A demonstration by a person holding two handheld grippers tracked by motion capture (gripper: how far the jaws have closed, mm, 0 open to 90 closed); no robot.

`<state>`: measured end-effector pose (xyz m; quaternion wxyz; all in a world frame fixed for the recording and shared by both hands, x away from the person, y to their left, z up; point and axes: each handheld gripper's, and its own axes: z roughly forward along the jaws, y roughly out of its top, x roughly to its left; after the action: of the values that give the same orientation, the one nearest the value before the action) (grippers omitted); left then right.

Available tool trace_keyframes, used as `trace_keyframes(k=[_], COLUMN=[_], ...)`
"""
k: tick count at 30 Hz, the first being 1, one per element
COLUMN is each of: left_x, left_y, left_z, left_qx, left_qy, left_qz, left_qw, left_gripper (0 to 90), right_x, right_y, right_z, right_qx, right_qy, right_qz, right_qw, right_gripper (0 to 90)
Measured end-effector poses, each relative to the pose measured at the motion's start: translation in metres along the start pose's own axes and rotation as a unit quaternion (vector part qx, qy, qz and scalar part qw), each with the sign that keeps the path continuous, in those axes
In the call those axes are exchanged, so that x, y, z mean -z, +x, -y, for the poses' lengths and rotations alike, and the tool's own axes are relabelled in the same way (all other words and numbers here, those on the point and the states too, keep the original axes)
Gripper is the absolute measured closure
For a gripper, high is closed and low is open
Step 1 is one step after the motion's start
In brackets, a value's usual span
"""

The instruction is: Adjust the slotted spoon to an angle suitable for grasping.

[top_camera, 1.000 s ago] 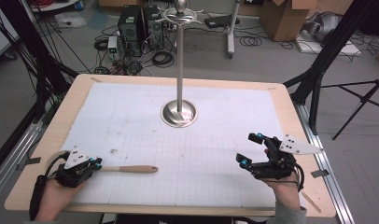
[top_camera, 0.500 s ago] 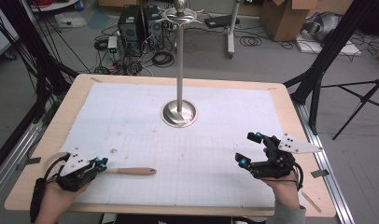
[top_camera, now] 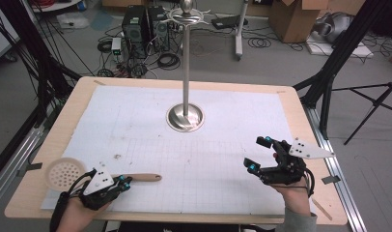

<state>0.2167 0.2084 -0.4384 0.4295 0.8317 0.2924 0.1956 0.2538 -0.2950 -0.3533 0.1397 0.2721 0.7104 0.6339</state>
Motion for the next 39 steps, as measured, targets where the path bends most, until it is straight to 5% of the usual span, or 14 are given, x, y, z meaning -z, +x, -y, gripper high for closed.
trace_keyframes(k=[8, 16, 19, 39], left_x=[-0.018, -0.034, -0.040, -0.075], left_y=[-0.011, -0.012, -0.007, 0.028], left_z=[-0.006, -0.011, -0.015, -0.039], left_qx=[-0.013, -0.018, -0.025, 0.013], left_qy=[0.011, 0.027, 0.032, 0.050], left_qz=[0.019, 0.010, 0.000, -0.022], left_qw=[0.9997, 0.9994, 0.9992, 0.9984], left_gripper=[89.6, 89.6, 89.6, 89.6], right_x=[0.002, 0.001, 0.001, 0.000], right_y=[-0.001, -0.001, -0.002, -0.002], right_z=[0.000, 0.000, 0.000, 0.000], right_qx=[-0.004, -0.003, -0.004, -0.002], right_qy=[-0.001, -0.004, -0.005, -0.004], right_qz=[0.002, -0.001, 0.000, -0.002], right_qw=[1.0000, 1.0000, 1.0000, 1.0000], right_gripper=[9.6, 9.6, 9.6, 9.6])
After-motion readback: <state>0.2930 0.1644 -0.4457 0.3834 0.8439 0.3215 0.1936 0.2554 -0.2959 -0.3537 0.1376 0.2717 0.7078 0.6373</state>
